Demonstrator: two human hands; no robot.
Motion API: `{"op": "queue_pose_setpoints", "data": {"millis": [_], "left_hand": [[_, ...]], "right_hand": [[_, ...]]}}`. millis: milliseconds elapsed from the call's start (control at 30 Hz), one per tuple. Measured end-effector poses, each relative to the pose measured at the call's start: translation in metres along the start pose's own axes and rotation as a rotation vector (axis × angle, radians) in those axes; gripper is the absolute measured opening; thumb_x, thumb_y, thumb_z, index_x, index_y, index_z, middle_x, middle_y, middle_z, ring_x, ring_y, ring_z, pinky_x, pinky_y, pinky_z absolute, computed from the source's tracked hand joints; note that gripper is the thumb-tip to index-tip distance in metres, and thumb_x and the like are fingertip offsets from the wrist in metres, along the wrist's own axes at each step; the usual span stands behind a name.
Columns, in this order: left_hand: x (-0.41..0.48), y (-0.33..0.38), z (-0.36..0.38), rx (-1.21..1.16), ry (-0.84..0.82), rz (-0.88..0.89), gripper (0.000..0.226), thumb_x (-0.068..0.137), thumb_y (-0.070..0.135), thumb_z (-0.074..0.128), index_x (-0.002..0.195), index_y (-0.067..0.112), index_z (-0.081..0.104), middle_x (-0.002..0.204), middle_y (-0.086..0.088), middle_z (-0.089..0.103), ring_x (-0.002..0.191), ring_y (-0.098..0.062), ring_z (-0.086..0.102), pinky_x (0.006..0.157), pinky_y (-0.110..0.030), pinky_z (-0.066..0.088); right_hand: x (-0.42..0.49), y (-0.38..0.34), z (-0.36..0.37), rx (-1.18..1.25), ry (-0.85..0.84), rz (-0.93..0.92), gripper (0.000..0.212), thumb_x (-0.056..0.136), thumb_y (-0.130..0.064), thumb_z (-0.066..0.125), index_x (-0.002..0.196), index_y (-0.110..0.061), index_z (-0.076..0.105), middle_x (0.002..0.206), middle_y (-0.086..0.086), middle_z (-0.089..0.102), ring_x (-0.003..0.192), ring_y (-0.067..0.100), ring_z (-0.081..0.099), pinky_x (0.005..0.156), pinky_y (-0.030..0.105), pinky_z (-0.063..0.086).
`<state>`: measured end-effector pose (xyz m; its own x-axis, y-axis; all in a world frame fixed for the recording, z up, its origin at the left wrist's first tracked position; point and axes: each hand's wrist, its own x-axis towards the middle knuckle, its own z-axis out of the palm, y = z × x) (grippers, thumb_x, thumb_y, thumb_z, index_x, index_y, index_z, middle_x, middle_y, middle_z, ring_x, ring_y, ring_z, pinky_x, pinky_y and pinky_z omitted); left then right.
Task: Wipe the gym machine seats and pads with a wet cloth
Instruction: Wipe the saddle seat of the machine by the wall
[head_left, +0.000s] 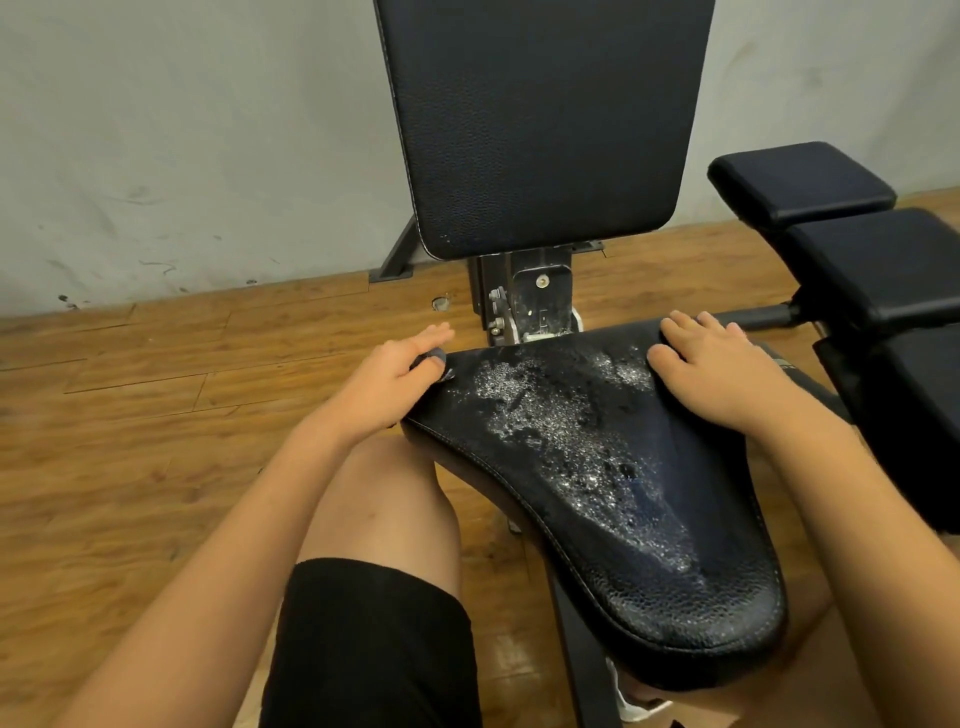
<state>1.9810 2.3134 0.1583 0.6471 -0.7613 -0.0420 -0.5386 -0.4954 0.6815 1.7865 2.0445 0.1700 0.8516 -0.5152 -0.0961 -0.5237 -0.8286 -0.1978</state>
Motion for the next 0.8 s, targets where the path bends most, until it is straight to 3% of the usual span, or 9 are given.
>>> {"op": "queue_pose_setpoints", "data": {"millis": [100,167,300,367,467,600,700,800], "left_hand": [[-0.009,-0.006,0.002,-0.158,0.033,0.005,0.043,0.098,0.013,0.055,0.136,0.029,0.045,0.155,0.019,0.036,0.14,0.003,0.031,0.114,-0.025,0.028],[-0.011,-0.01,0.008,-0.226,0.123,0.006,0.03,0.095,0.014,0.06,0.12,0.026,0.05,0.155,0.017,0.035,0.138,0.001,0.036,0.109,-0.023,0.031],[-0.008,-0.014,0.019,-0.27,0.29,-0.001,0.012,0.092,0.017,0.066,0.1,0.026,0.068,0.134,0.011,0.059,0.124,0.001,0.052,0.107,-0.027,0.04],[-0.005,-0.016,0.017,-0.212,0.264,0.019,0.016,0.094,0.018,0.065,0.105,0.029,0.069,0.128,0.015,0.062,0.126,0.002,0.051,0.113,-0.03,0.036],[0.011,-0.009,0.007,-0.086,0.094,-0.001,0.029,0.1,0.021,0.056,0.128,0.021,0.065,0.13,0.017,0.056,0.132,-0.004,0.046,0.113,-0.03,0.033],[0.037,0.004,-0.004,-0.066,-0.085,-0.125,0.032,0.104,0.027,0.05,0.134,0.022,0.06,0.116,0.009,0.064,0.116,-0.016,0.06,0.094,-0.025,0.045],[0.015,0.003,-0.005,0.047,-0.041,-0.082,0.037,0.104,0.027,0.047,0.14,0.021,0.055,0.133,0.004,0.062,0.127,-0.018,0.055,0.106,-0.035,0.043],[-0.039,0.008,0.015,0.147,0.171,0.003,0.045,0.105,0.029,0.043,0.149,0.021,0.043,0.155,0.007,0.039,0.143,-0.01,0.035,0.118,-0.039,0.03]], "right_hand": [[-0.007,0.001,-0.009,0.067,-0.043,-0.057,0.04,0.104,-0.03,0.035,0.125,-0.001,0.051,0.136,0.016,0.048,0.127,0.032,0.036,0.1,0.04,0.024],[-0.011,0.002,-0.011,0.109,-0.022,-0.072,0.042,0.104,-0.027,0.038,0.131,0.003,0.049,0.141,0.017,0.046,0.131,0.033,0.033,0.103,0.038,0.02],[-0.011,0.004,-0.007,0.163,0.006,-0.075,0.049,0.104,-0.029,0.039,0.149,-0.011,0.038,0.16,0.003,0.028,0.15,0.023,0.016,0.119,0.038,0.007],[-0.009,0.006,-0.005,0.185,0.017,-0.077,0.049,0.104,-0.03,0.039,0.151,-0.015,0.036,0.161,-0.001,0.025,0.151,0.02,0.013,0.121,0.038,0.003],[-0.007,0.009,-0.004,0.191,0.013,-0.065,0.051,0.104,-0.032,0.039,0.152,-0.017,0.035,0.161,-0.002,0.024,0.151,0.018,0.012,0.121,0.038,0.002],[-0.007,0.008,-0.005,0.206,0.012,-0.058,0.051,0.103,-0.033,0.039,0.152,-0.018,0.035,0.161,-0.003,0.024,0.151,0.017,0.012,0.121,0.038,0.003],[-0.009,0.006,-0.007,0.211,0.019,-0.057,0.05,0.103,-0.032,0.04,0.151,-0.017,0.036,0.161,-0.003,0.025,0.151,0.018,0.013,0.121,0.038,0.003],[-0.009,0.01,-0.006,0.21,0.023,-0.049,0.05,0.103,-0.032,0.04,0.151,-0.018,0.037,0.16,-0.004,0.026,0.151,0.017,0.014,0.121,0.038,0.003]]}}
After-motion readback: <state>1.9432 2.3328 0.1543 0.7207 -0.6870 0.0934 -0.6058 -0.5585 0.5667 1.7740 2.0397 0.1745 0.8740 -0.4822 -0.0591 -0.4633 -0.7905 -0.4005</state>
